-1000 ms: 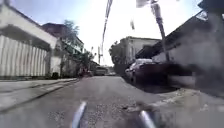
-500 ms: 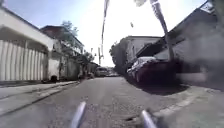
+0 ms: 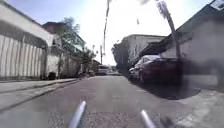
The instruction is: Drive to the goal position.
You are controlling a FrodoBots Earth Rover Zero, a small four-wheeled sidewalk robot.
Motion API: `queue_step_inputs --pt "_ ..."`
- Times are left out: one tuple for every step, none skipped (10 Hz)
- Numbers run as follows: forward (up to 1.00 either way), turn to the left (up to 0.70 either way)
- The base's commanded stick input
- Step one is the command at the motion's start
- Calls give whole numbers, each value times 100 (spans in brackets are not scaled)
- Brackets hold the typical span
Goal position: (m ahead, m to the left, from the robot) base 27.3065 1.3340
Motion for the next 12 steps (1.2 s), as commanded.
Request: queue_step_inputs --pt "85 -2" --pt "85 -24" --pt "85 -34" --pt "85 -34" --pt "85 -34" --pt "85 -34" --pt "85 -34" --pt "85 -34" --pt "85 -12" --pt "85 0" --pt "85 0" --pt "85 0"
